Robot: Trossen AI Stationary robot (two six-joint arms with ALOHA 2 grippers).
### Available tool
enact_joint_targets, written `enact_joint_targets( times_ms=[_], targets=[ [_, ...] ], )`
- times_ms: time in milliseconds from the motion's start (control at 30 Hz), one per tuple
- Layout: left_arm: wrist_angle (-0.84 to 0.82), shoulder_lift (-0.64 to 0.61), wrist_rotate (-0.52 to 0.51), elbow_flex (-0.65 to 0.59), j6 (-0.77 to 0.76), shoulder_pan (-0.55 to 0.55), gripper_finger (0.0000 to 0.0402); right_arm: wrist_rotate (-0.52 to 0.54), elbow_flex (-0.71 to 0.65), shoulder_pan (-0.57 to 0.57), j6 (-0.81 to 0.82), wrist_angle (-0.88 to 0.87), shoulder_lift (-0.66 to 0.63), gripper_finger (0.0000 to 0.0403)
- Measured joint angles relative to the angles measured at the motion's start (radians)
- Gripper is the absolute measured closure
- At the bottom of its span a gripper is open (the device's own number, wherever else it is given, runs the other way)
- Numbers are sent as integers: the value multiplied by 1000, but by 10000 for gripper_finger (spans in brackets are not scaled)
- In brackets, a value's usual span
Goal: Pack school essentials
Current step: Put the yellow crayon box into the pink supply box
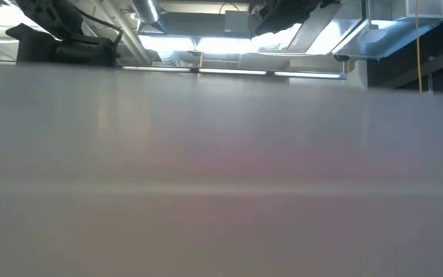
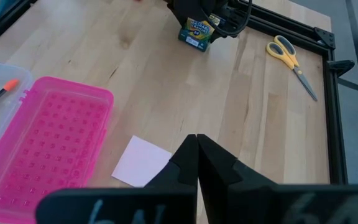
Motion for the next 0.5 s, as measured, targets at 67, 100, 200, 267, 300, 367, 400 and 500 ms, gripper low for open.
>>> enact_joint_targets(
  times_ms=[67,100,200,267,300,367,400,500],
  targets=[
    [0,0,-1,0,0,-2,47,0,0,0,0,0,0,397],
    [0,0,-2,0,0,-3,54,0,0,0,0,0,0,397],
    [0,0,0,0,31,-3,79,0,0,0,0,0,0,397],
    [3,0,-2,0,71,-3,93,0,0,0,0,0,0,397],
    [5,0,-2,0,93,-3,98,0,0,0,0,0,0,397],
    [14,-1,-3,0,145,-3,106,0,0,0,0,0,0,397],
    [18,-1,-4,0,172,-3,108,0,0,0,0,0,0,397],
    [32,-1,-4,0,249,-3,109,0,0,0,0,0,0,397]
  ],
)
